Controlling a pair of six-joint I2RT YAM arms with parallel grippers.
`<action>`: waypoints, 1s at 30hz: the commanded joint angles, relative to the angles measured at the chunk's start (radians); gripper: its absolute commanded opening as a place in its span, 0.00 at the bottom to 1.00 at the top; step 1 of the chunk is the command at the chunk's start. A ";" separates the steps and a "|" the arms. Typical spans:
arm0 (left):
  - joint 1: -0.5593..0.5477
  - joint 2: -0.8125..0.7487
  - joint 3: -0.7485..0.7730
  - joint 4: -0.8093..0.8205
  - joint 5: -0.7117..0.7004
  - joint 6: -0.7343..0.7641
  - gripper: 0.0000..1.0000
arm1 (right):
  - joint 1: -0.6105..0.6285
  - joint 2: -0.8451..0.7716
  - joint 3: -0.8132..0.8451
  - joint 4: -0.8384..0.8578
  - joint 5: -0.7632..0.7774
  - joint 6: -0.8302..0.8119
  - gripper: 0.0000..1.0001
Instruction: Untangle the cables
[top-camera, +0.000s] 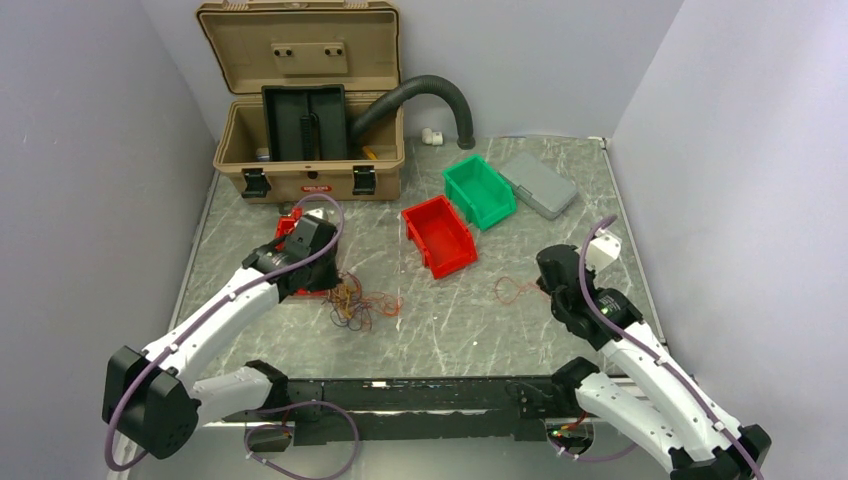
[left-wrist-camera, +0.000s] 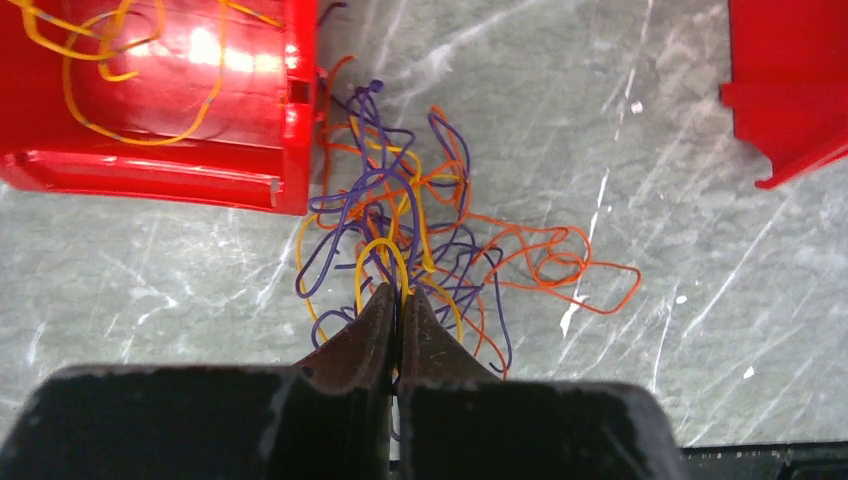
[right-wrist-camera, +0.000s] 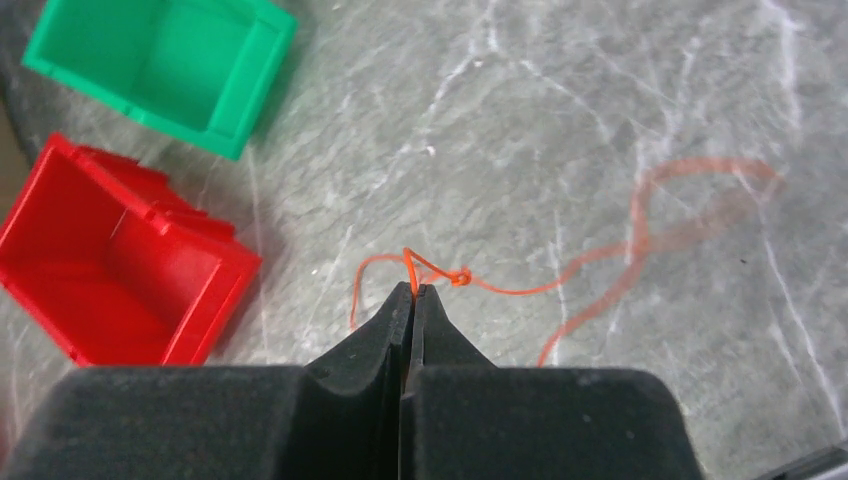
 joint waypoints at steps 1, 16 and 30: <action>0.003 0.022 -0.010 0.095 0.127 0.084 0.00 | 0.000 0.043 0.046 0.147 -0.154 -0.198 0.00; -0.123 0.093 0.035 0.188 0.224 0.235 0.00 | -0.034 0.266 0.073 0.171 -0.374 -0.344 1.00; -0.125 0.096 0.048 0.184 0.356 0.248 0.00 | -0.130 0.453 -0.005 0.322 -0.582 -0.490 1.00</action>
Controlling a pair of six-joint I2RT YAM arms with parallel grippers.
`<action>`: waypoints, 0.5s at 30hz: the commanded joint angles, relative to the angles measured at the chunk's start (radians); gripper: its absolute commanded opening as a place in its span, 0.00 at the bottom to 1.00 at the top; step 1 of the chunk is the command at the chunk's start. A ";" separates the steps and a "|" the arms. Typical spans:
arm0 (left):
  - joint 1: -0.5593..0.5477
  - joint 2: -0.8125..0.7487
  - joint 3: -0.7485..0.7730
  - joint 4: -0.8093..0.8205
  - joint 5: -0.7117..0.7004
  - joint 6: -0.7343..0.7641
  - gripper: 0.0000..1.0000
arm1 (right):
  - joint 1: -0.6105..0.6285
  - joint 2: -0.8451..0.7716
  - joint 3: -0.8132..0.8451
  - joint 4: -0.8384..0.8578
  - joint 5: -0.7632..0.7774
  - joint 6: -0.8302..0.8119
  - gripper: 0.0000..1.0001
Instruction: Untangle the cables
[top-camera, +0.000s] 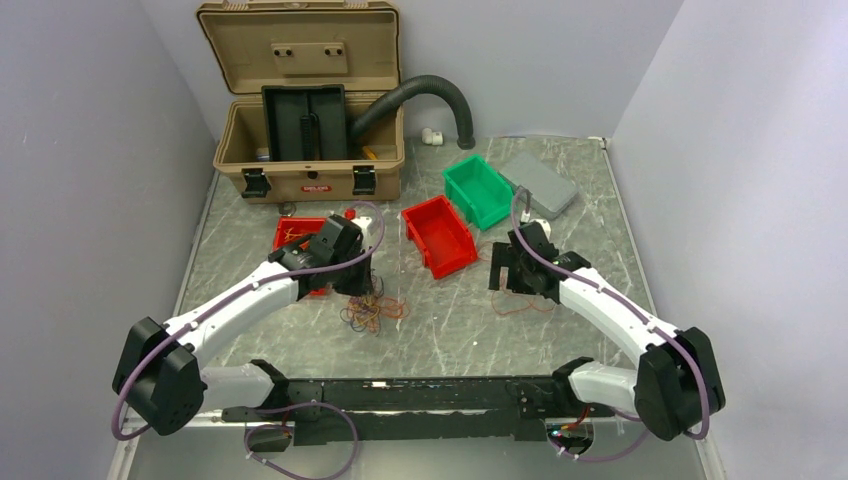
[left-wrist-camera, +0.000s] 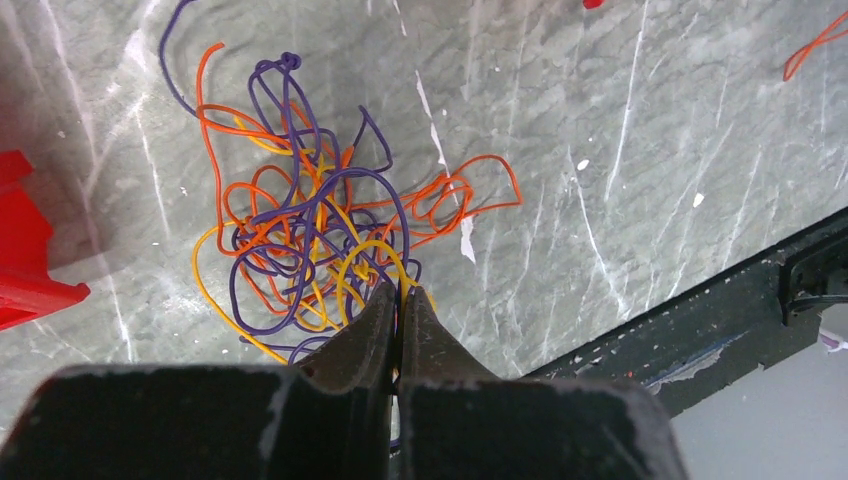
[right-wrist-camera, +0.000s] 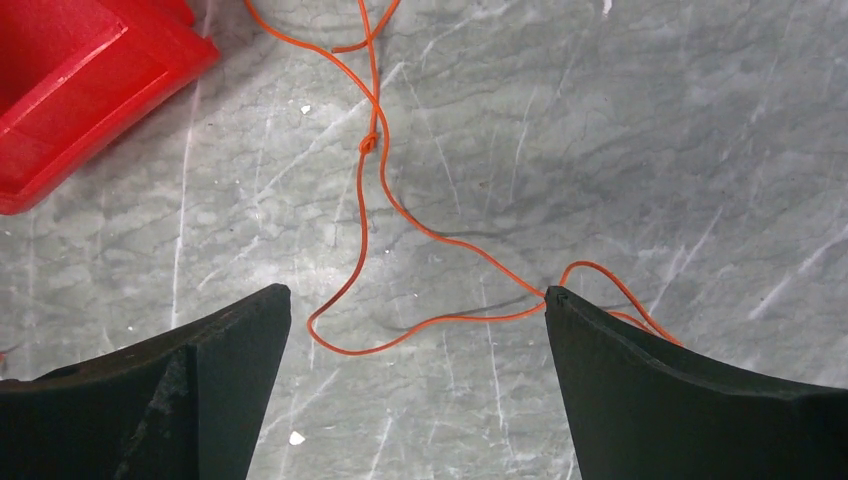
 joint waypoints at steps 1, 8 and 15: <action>-0.002 -0.018 0.045 0.019 0.059 0.016 0.00 | -0.024 0.012 -0.017 0.115 -0.085 -0.025 1.00; -0.002 -0.009 0.079 -0.016 0.053 0.037 0.00 | -0.030 0.210 0.053 0.242 -0.093 -0.042 0.89; -0.002 -0.003 0.098 -0.039 0.041 0.042 0.00 | -0.031 0.405 0.126 0.238 0.025 -0.032 0.49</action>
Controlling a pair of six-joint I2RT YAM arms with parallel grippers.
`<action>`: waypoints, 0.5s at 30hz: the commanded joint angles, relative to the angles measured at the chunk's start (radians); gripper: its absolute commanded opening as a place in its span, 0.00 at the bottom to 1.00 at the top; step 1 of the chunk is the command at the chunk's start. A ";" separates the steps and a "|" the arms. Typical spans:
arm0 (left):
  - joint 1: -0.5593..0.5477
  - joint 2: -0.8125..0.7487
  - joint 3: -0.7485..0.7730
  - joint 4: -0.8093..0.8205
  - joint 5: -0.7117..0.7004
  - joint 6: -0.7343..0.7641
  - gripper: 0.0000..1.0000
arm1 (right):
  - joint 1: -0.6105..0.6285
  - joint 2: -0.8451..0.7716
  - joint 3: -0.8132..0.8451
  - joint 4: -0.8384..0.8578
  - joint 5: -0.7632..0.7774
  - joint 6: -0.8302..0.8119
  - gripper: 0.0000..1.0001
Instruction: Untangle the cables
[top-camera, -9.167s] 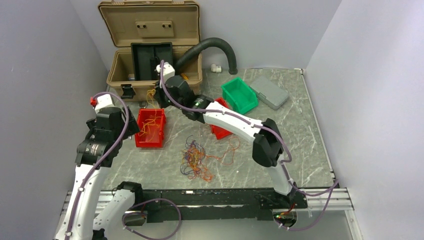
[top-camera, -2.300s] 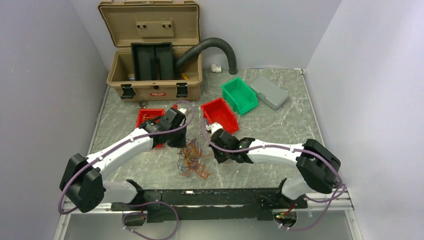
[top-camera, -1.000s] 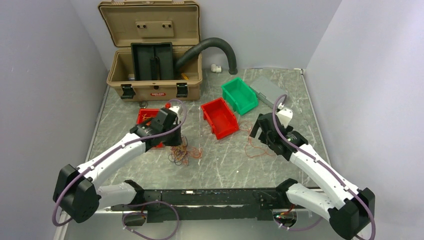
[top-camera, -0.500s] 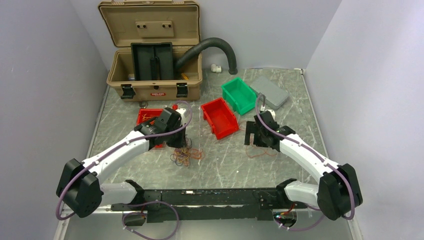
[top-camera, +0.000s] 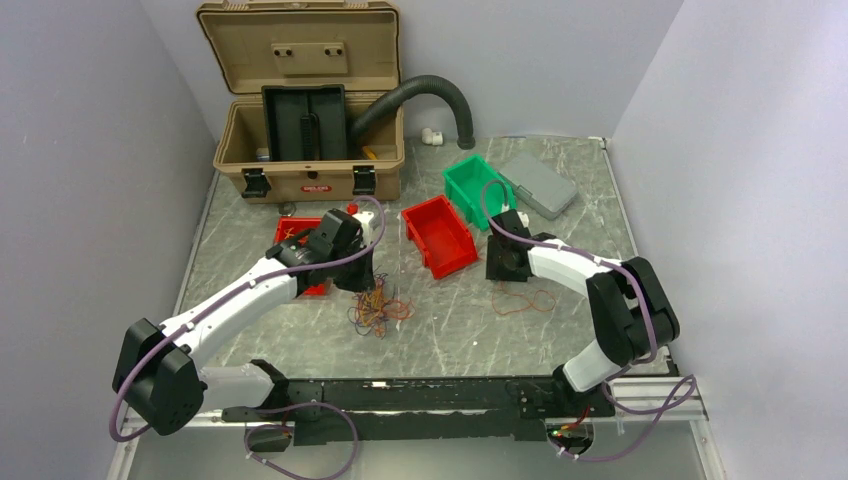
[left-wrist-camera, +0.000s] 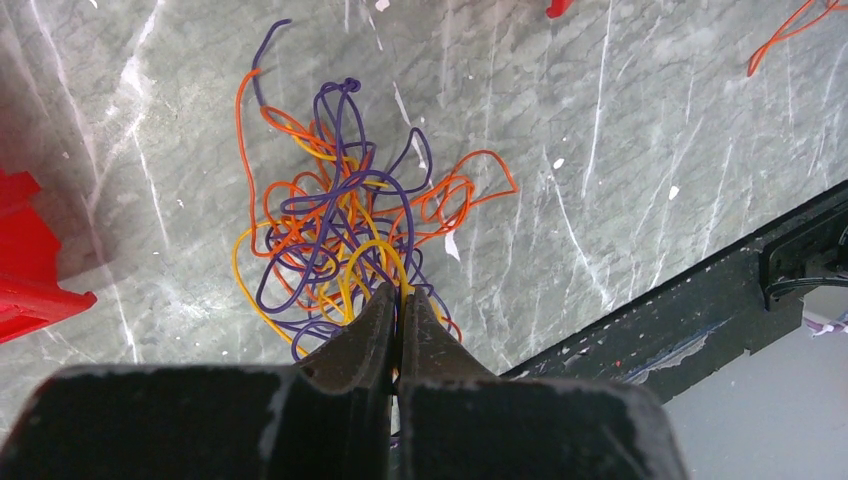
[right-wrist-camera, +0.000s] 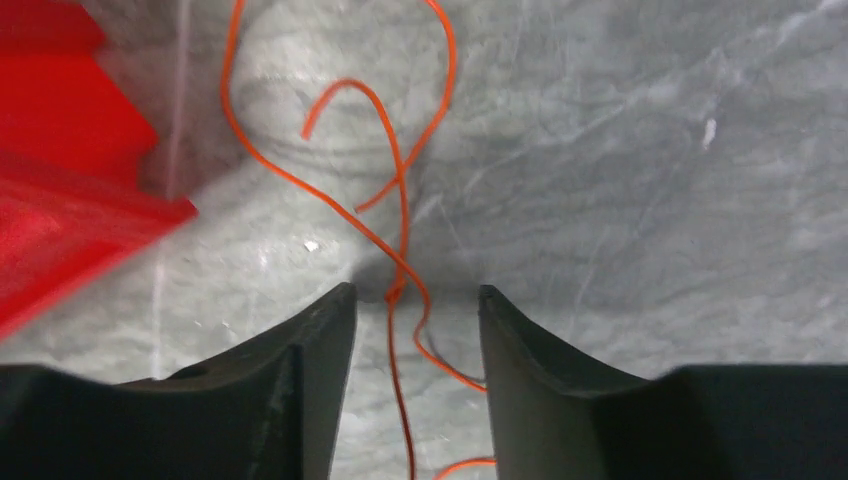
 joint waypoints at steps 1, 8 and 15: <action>-0.002 0.000 0.051 -0.011 0.003 0.015 0.00 | -0.003 0.049 0.044 0.044 0.073 0.006 0.40; -0.002 0.014 0.088 -0.032 -0.035 0.029 0.00 | -0.004 0.003 0.026 0.016 0.084 0.022 0.00; -0.002 0.025 0.120 -0.057 -0.033 0.047 0.00 | -0.004 -0.211 0.098 -0.050 0.045 -0.008 0.00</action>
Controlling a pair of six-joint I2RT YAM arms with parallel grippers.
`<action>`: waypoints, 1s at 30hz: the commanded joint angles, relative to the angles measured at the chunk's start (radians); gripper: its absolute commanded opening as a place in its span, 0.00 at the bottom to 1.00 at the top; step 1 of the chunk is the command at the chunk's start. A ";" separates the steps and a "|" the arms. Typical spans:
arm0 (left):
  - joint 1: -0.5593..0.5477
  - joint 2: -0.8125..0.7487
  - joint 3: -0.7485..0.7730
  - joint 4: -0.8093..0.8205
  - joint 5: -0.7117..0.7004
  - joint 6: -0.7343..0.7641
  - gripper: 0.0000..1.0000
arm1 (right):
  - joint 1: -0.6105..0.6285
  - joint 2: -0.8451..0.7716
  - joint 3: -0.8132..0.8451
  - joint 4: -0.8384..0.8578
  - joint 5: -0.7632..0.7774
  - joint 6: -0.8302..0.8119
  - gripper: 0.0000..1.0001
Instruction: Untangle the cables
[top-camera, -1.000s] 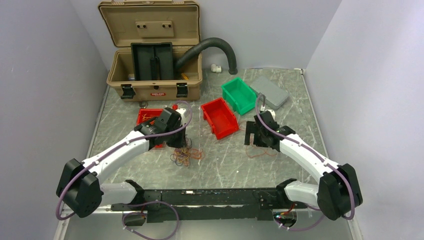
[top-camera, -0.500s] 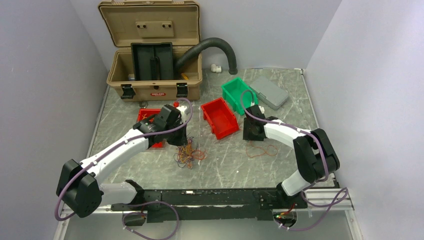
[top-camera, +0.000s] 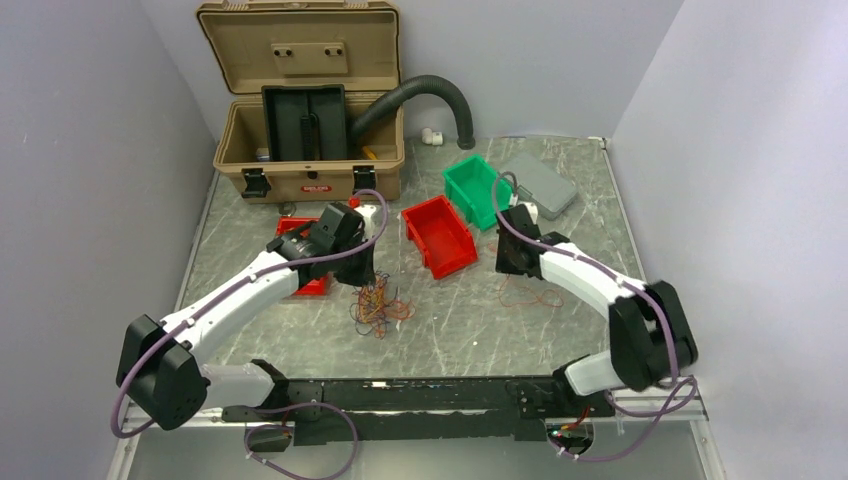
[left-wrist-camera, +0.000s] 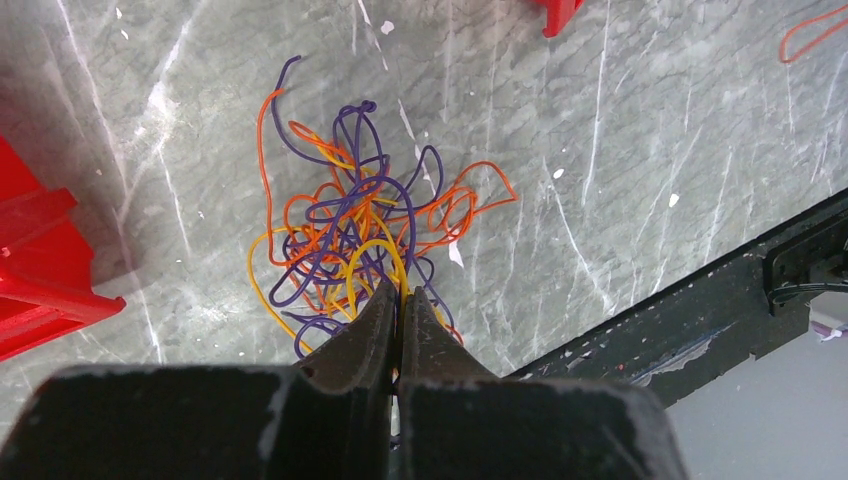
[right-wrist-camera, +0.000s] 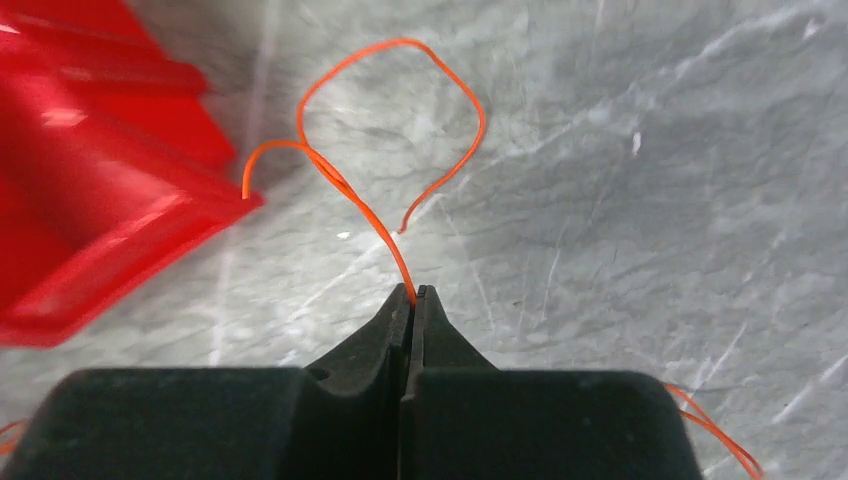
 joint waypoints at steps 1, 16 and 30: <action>-0.002 -0.004 0.053 -0.015 -0.014 0.026 0.00 | -0.004 -0.168 0.096 -0.022 -0.041 -0.030 0.00; -0.001 -0.052 0.024 -0.020 -0.026 0.013 0.00 | -0.004 -0.119 0.380 0.353 -0.744 0.027 0.00; -0.001 -0.076 -0.002 -0.025 -0.041 -0.006 0.00 | -0.041 0.282 0.315 0.864 -1.028 0.237 0.00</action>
